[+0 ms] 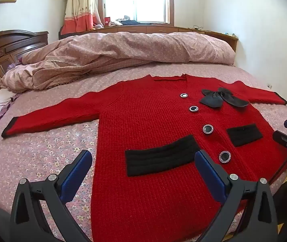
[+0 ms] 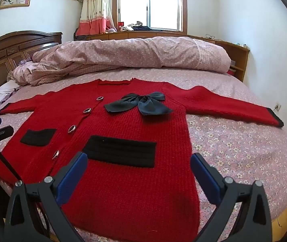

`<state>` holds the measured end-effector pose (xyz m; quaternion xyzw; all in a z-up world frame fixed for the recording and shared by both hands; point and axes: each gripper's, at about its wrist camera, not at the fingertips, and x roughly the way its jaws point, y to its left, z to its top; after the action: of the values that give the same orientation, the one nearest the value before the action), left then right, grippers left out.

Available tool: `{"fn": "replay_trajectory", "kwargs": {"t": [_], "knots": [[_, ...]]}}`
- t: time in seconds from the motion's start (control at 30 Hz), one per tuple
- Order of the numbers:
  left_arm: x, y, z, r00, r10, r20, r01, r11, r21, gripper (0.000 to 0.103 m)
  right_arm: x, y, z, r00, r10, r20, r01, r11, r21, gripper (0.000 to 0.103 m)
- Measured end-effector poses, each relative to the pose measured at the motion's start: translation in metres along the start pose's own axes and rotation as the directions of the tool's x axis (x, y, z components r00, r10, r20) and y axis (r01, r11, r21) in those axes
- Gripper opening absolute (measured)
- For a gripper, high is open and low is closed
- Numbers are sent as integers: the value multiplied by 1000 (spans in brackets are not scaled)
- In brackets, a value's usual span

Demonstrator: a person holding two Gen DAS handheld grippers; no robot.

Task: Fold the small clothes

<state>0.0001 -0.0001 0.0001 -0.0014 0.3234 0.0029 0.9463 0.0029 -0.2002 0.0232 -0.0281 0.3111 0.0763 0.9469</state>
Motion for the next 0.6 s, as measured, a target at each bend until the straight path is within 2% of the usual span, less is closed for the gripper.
{"fn": "replay_trajectory", "kwargs": {"t": [0.6], "knots": [[0,0,1,1000,3,2,-3,1000,9,98,2,3,-1,1000,-1,-4,1,1000,-3,103]]}}
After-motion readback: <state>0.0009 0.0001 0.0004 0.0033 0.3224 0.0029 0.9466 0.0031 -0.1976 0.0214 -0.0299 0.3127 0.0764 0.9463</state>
